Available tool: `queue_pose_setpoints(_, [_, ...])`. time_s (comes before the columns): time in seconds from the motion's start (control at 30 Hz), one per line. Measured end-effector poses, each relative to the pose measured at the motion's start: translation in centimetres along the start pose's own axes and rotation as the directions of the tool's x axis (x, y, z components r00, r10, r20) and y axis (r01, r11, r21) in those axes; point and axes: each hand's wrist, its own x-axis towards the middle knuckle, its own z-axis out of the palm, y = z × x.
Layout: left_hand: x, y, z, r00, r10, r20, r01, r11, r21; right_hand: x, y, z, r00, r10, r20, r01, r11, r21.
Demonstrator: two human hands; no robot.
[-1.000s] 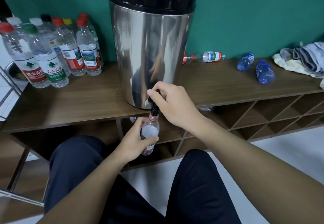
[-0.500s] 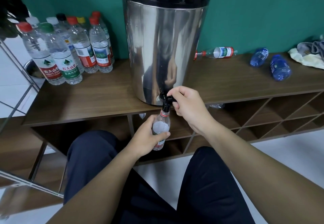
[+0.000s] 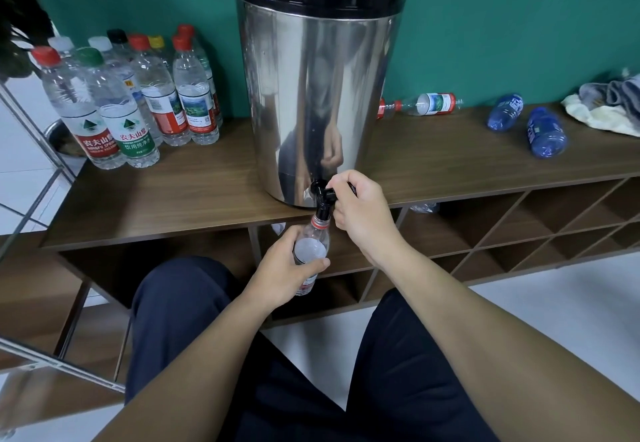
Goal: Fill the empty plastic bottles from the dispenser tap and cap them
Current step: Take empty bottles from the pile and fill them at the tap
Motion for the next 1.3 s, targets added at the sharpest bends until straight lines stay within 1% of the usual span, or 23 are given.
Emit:
queue_pose_setpoints(0.47, [-0.17,0.0,-0.07,1.0,-0.017,-0.002,0.017,1.0,-0.004,-0.17,0.31,0.04,0.999,-0.032,-0.018,0.031,0.998,-0.048])
queue_pose_setpoints(1.3, [-0.35,0.15,-0.01,1.0,-0.022,-0.009,0.022,0.999,0.024,-0.02,0.83,0.11,0.999,-0.022,-0.022,0.022,1.0,-0.01])
